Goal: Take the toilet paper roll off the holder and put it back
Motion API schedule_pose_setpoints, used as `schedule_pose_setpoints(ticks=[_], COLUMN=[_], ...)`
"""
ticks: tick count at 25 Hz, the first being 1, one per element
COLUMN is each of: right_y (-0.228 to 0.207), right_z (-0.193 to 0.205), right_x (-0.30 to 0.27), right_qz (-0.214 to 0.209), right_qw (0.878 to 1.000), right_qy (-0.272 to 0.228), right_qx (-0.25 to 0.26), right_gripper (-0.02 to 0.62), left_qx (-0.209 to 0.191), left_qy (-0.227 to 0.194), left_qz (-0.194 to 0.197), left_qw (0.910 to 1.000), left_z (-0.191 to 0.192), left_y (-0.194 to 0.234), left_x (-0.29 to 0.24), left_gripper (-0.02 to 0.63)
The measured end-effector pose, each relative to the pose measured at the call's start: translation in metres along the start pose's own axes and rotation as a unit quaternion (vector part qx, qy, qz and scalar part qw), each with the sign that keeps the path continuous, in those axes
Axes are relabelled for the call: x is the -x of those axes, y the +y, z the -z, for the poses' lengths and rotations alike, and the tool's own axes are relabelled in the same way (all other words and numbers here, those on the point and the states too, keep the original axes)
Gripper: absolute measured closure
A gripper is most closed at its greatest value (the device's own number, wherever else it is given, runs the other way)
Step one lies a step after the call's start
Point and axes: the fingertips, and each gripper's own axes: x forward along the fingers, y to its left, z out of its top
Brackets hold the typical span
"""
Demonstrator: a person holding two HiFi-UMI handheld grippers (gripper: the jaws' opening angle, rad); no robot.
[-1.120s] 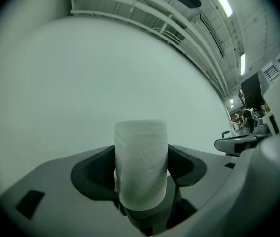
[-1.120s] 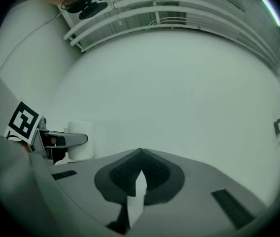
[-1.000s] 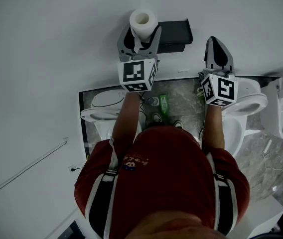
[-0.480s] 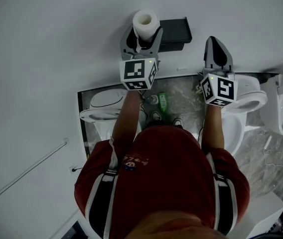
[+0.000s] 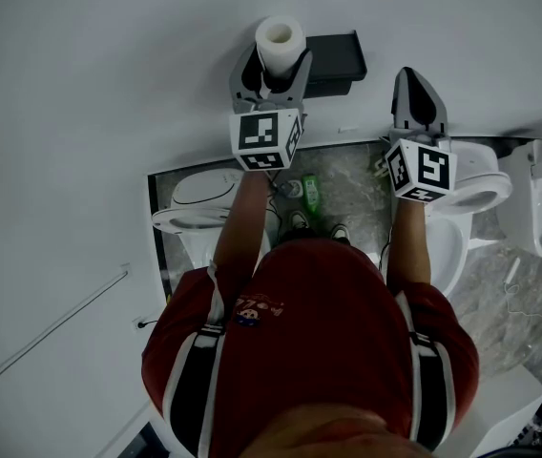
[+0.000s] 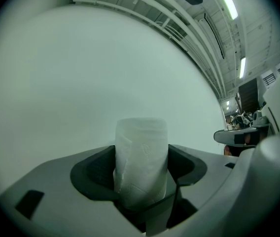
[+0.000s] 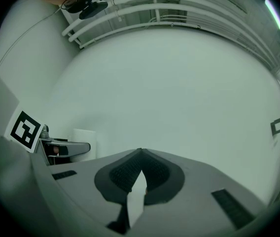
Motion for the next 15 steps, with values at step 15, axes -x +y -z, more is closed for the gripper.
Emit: schedule_pose_setpoints(ticks=[15], right_y=[0.005], right_z=[-0.007], right_x=[0.001], right_qz=[-0.013], right_qw=[1.0], right_qy=[-0.008], right_qx=[-0.002], right_gripper=[0.588], left_qx=[-0.003], left_qy=[-0.014], left_qz=[-0.007], left_qw=[0.9999], left_z=[-0.018], left_y=[0.001], left_x=[0.01], left_gripper=[0.218])
